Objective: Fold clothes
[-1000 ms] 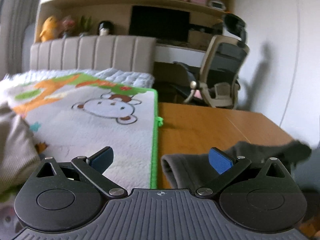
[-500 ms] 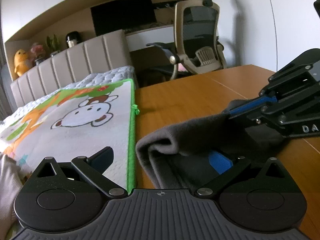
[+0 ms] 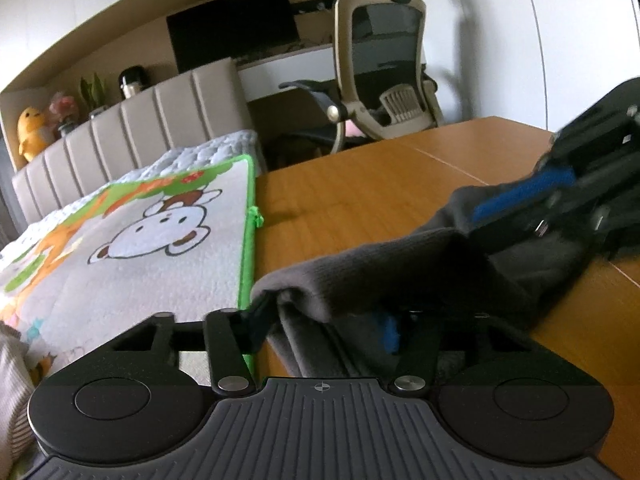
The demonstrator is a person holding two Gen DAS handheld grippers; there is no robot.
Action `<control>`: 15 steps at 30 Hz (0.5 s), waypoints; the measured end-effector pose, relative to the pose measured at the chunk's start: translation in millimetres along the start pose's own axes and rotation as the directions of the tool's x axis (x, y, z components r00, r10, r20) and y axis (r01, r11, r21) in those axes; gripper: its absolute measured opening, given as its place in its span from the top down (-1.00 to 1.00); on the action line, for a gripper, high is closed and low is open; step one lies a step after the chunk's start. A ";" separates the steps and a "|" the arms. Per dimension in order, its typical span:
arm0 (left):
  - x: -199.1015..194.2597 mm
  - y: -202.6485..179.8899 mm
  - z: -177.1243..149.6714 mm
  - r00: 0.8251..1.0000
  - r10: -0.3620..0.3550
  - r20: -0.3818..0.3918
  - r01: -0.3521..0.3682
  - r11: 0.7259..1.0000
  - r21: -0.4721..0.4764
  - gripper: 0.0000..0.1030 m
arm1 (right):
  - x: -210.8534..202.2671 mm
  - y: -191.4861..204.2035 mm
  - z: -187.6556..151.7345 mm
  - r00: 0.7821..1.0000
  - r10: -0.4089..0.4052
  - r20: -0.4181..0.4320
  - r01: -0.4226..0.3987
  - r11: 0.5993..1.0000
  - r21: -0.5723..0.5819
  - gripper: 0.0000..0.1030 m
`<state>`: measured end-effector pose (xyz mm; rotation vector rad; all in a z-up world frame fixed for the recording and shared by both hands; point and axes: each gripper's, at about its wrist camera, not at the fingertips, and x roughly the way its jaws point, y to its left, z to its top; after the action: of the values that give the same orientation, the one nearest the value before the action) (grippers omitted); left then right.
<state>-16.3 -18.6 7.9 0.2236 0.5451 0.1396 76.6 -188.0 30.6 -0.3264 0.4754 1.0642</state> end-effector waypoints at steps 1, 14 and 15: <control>-1.1 0.3 -0.3 1.000 0.000 0.003 0.000 1.000 -0.001 0.17 | -8.1 -6.9 -1.5 1.000 -0.022 0.011 0.022 1.000 0.012 0.59; -17.3 -6.2 -0.2 0.993 0.081 0.090 -0.084 0.996 0.024 -0.16 | -150.4 -155.8 -105.1 0.844 -0.525 -0.110 0.513 0.729 0.453 0.06; -19.3 -7.3 -0.3 0.991 0.090 0.101 -0.094 0.995 0.035 -0.24 | -155.9 -159.0 -113.4 0.838 -0.532 -0.119 0.520 0.712 0.472 0.05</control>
<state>-32.3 -29.3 15.5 0.2934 0.4394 0.2061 131.7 -431.4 19.6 0.0149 0.5671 0.3562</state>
